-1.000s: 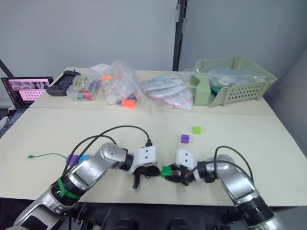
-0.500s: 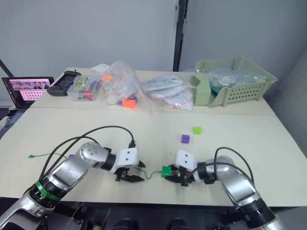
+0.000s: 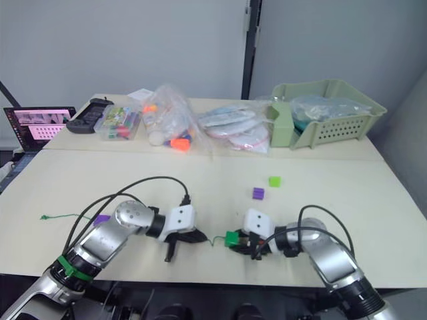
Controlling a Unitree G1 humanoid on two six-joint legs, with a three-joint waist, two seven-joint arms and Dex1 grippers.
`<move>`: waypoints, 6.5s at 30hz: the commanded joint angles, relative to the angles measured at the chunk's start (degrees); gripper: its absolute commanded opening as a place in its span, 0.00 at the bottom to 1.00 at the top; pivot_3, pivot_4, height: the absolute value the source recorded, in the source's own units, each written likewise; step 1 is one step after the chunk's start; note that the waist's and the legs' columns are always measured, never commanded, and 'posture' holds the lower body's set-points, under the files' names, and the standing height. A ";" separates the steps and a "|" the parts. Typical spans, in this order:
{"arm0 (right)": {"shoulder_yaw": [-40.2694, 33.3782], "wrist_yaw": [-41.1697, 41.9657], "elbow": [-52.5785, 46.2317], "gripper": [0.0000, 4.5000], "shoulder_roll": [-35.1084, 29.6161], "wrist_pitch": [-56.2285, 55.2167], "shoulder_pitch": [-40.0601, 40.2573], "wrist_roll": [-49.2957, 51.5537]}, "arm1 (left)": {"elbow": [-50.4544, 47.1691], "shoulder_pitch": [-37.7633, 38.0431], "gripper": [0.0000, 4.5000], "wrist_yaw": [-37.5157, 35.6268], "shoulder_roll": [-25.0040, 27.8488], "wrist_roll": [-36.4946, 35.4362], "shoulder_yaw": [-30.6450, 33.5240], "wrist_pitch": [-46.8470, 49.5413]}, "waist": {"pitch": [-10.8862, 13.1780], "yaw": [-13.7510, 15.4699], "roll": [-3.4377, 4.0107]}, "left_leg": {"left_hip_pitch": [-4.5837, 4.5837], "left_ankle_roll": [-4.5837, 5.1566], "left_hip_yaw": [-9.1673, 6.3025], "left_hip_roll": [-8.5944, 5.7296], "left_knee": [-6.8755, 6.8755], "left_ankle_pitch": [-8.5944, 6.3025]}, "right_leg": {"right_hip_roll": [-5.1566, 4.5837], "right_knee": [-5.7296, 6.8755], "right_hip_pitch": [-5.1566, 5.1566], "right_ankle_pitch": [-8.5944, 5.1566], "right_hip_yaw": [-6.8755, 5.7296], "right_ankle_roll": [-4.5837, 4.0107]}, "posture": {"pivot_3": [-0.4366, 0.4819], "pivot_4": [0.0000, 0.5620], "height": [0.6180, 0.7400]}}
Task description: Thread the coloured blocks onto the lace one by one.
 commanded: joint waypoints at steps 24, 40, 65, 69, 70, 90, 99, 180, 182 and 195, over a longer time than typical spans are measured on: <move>-5.31 -1.98 -8.95 1.00 -2.86 8.20 2.83 5.79 | -6.31 -3.36 0.63 -2.83 0.14 -4.10 2.36 7.11 | 0.01 0.27 0.01 | -0.08 0.00 -0.04 -0.04 0.02 0.00 | -0.03 0.04 -0.07 0.00 -0.01 0.01 | 0.48 0.27 1.00; -10.92 -4.65 -12.75 1.00 -8.01 10.44 7.72 7.67 | 4.15 -6.62 0.77 3.37 -10.12 2.69 -5.97 2.51 | 0.01 -0.12 0.00 | -0.15 0.00 -0.03 -0.02 0.11 0.00 | 0.04 -0.06 -0.06 0.01 0.02 0.05 | 0.48 0.27 1.00; -5.21 -3.16 -3.43 0.00 -5.86 0.49 5.28 2.09 | 3.66 -6.49 0.26 1.44 -9.64 1.93 -4.70 1.11 | 0.01 -0.04 0.00 | -0.14 0.00 -0.03 -0.02 0.13 0.00 | 0.02 -0.07 -0.03 0.02 0.01 0.05 | 0.48 0.27 1.00; -5.01 -2.68 -3.15 0.00 -5.87 -0.38 5.04 1.99 | 3.79 -6.26 0.26 1.34 -9.40 2.15 -4.35 1.01 | 0.00 -0.03 0.01 | -0.13 0.00 -0.02 -0.02 0.13 0.00 | 0.02 -0.07 -0.03 0.02 0.02 0.05 | 0.48 0.27 1.00; -5.00 -2.57 -3.05 0.00 -5.86 -0.63 5.00 1.94 | 3.70 -6.10 0.26 1.16 -9.10 2.14 -4.20 0.94 | 0.00 -0.03 0.01 | -0.13 0.00 -0.02 -0.03 0.13 0.00 | 0.01 -0.06 -0.03 0.02 0.02 0.05 | 0.48 0.27 1.00; -5.86 -0.29 -3.64 0.00 -6.75 -1.36 3.32 3.03 | 22.27 7.65 0.26 -11.86 27.73 2.04 14.88 -22.89 | 0.00 -1.99 0.02 | 0.24 0.00 0.08 0.19 -0.15 0.00 | 0.10 0.12 -0.05 -0.06 0.00 -0.11 | 0.48 0.27 1.00; -5.83 -0.20 -4.49 0.00 -6.66 -0.90 3.19 3.35 | 26.39 7.85 0.37 -12.42 29.59 2.70 15.93 -28.41 | -0.04 -1.97 0.11 | 0.31 0.00 0.18 0.22 -0.20 -0.01 | 0.10 0.20 -0.06 -0.11 0.01 -0.18 | 0.48 0.27 1.00; -30.61 -47.83 -11.65 0.99 19.41 23.69 3.31 6.28 | 1.12 -1.62 0.00 -1.06 -4.74 -0.44 1.84 -4.95 | 0.04 -0.34 0.06 | -0.08 0.00 -0.01 0.02 0.06 0.00 | 0.01 0.18 -0.15 -0.07 0.00 -0.09 | 0.48 0.27 1.00; -28.96 -50.36 -9.57 0.99 20.89 22.46 1.63 4.16 | 1.05 -1.55 0.00 -0.98 -4.75 -0.42 1.83 -4.87 | 0.03 -0.35 0.10 | -0.09 0.00 0.01 0.01 0.06 0.00 | 0.00 0.18 -0.17 -0.06 0.03 -0.09 | 0.48 0.27 1.00; -24.85 -53.97 14.51 0.99 23.21 11.50 -11.10 -1.34 | 0.59 -1.09 0.00 -0.49 -4.78 -0.42 2.00 -4.50 | 0.03 -0.54 0.12 | -0.10 0.00 0.02 0.01 0.01 0.00 | 0.01 0.16 -0.18 -0.06 0.03 -0.10 | 0.48 0.27 1.00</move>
